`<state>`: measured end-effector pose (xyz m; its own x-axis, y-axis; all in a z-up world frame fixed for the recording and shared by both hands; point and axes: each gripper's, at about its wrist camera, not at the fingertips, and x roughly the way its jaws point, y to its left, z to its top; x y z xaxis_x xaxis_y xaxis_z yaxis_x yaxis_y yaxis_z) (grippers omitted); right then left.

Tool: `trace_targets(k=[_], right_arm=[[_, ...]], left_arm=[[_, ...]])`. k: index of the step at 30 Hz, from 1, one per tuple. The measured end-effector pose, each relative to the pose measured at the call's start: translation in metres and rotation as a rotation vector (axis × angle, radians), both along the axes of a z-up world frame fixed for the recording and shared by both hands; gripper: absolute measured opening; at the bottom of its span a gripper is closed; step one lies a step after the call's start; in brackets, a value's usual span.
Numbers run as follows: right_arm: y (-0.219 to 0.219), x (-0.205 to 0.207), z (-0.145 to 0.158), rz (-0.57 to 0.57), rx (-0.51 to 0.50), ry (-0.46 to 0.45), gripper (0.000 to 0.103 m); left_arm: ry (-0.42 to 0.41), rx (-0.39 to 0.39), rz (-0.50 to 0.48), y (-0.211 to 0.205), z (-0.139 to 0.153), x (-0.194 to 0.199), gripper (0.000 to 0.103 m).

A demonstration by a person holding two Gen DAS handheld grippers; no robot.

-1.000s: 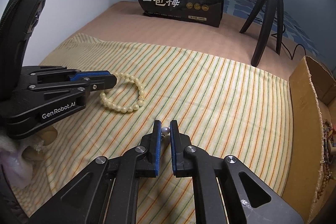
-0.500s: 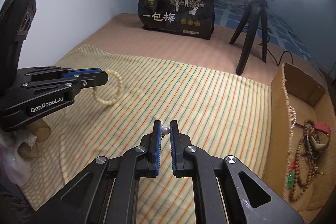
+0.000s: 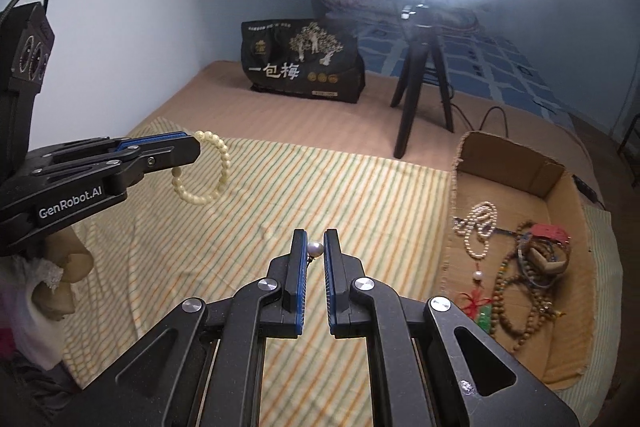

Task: Organize jewelry
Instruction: 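Carry the bracelet with the left tool while right carries the earring to the box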

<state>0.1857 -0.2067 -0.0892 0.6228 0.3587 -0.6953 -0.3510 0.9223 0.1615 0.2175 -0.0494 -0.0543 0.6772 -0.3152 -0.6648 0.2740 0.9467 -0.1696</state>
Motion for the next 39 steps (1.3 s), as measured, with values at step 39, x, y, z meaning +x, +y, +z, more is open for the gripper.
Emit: trace_targets(k=[39], right_arm=[[-0.163, 0.058, 0.008, -0.264, 0.030, 0.005, 0.007]], left_arm=[[-0.037, -0.061, -0.248, -0.178, 0.005, -0.001, 0.005]])
